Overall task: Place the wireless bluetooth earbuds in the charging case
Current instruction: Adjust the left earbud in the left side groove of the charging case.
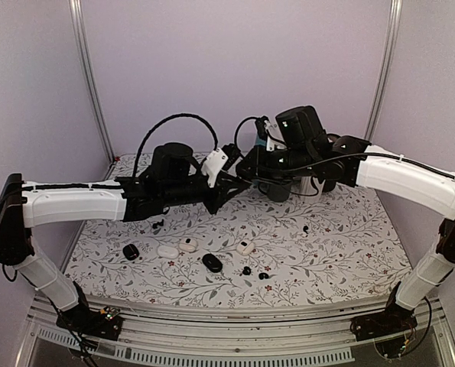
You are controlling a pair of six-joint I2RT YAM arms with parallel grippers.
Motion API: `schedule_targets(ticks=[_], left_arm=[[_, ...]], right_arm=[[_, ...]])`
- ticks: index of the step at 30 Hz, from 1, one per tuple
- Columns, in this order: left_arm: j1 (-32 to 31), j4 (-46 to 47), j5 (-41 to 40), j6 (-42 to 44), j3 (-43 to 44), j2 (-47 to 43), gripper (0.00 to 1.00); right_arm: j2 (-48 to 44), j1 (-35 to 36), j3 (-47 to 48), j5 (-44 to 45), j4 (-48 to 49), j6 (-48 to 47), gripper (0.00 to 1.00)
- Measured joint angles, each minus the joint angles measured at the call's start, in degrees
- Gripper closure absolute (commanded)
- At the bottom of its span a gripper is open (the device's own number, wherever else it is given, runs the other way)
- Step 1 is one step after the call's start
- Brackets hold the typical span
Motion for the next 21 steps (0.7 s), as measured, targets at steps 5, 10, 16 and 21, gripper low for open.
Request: schedule_targets(ticks=[5,10,16,21], left_arm=[[0.0,-0.4,0.0,0.0,0.0,0.0,1.00],[0.0,-0.4,-0.1,0.0,0.0,0.0,1.00],[0.0,-0.7,-0.4,0.0,0.0,0.0,1.00],[0.0,-0.7,-0.5,0.0,0.0,0.0,1.00]], right_arm=[[0.3,0.0,0.1,0.0,-0.4,-0.1,0.76],[1.1,0.0,1.2,0.2,-1.1,-0.1,0.73],[1.7,0.1,1.8,0.2,-1.5,-0.1,0.75],[1.7,0.1,1.8,0.5,-1.8,-0.2,0.85]])
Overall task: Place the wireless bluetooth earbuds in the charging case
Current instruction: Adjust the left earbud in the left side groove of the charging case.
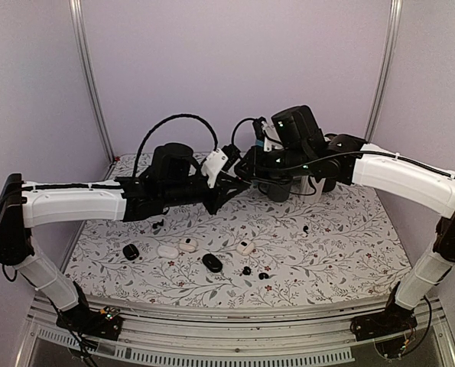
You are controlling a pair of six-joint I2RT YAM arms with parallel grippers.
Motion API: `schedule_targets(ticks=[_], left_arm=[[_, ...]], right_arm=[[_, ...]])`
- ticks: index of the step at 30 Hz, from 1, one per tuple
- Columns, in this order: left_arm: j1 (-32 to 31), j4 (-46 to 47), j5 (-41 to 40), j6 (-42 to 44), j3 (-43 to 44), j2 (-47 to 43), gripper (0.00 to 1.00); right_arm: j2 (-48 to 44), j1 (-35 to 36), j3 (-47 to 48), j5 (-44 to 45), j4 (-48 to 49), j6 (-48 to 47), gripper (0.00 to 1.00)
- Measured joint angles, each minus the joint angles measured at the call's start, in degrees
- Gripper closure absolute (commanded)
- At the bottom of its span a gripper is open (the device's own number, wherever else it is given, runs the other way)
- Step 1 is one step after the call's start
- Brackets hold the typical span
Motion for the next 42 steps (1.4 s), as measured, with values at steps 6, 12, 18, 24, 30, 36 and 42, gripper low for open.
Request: schedule_targets(ticks=[6,12,18,24,30,36,42], left_arm=[[0.0,-0.4,0.0,0.0,-0.2,-0.2,1.00],[0.0,-0.4,0.0,0.0,-0.5,-0.4,1.00],[0.0,-0.1,0.1,0.0,-0.5,-0.7,1.00],[0.0,-0.1,0.8,0.0,-0.5,-1.1,1.00],[0.0,-0.1,1.8,0.0,-0.8,-1.1,1.00],[-0.1,-0.1,2.0,0.0,-0.9,-1.1,1.00],[-0.1,0.3,2.2,0.0,-0.9,-1.1,1.00]], right_arm=[[0.0,0.0,0.2,0.4,0.2,-0.3,0.90],[0.0,0.0,0.2,0.4,0.1,-0.9,0.82],[0.0,0.0,0.2,0.3,-0.1,-1.4,0.73],[-0.1,-0.1,0.0,0.0,0.0,-1.4,0.69],[-0.6,-0.7,-1.7,-0.8,1.0,-0.6,0.74],[-0.8,-0.8,-2.1,-1.1,1.9,0.1,0.80],[-1.0,-0.8,-2.3,-1.1,1.8,0.1,0.73]])
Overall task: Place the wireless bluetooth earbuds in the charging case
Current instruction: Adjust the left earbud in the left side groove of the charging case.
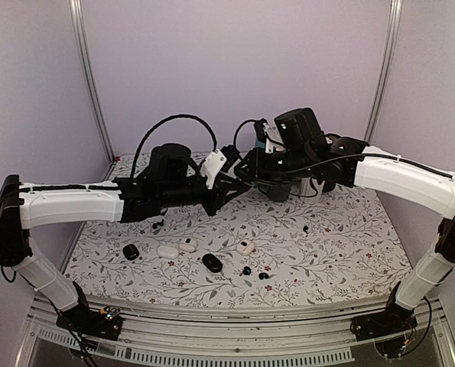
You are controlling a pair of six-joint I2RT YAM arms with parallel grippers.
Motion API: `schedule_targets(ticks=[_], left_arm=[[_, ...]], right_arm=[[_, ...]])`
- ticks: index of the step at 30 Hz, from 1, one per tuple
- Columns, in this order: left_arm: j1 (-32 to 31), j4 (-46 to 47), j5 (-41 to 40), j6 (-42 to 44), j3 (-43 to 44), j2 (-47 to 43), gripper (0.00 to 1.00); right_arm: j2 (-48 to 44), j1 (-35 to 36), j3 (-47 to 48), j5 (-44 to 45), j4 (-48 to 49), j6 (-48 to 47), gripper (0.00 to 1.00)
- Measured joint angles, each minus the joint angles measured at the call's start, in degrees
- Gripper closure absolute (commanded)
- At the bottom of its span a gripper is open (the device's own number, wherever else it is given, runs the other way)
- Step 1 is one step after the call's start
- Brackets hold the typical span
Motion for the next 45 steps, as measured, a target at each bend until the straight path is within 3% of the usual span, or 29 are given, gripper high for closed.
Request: schedule_targets(ticks=[8,15,24,27,31,40,45], left_arm=[[0.0,0.9,0.3,0.0,-0.3,-0.1,1.00],[-0.1,1.4,0.9,0.0,-0.7,-0.2,1.00],[-0.1,2.0,0.5,0.0,-1.2,-0.3,1.00],[-0.2,2.8,0.0,0.0,-1.9,-0.9,1.00],[-0.3,3.1,-0.4,0.0,-2.0,-1.0,1.00],[-0.4,3.1,-0.5,0.0,-2.0,-1.0,1.00],[-0.4,3.3,-0.8,0.0,-2.1,-1.0,1.00]], right_arm=[[-1.0,-0.1,-0.9,0.0,0.2,0.0,0.74],[-1.7,-0.2,-1.9,-0.2,1.0,0.9,0.85],[-1.9,-0.3,-2.6,-0.2,2.0,1.9,0.90],[-1.9,-0.3,-2.8,-0.5,2.6,2.5,0.87],[-1.9,-0.3,-3.1,-0.7,3.4,3.1,0.75],[-2.3,-0.3,-4.1,-0.5,4.5,2.6,0.86],[-2.3,-0.3,-4.2,-0.2,4.5,3.4,0.82]])
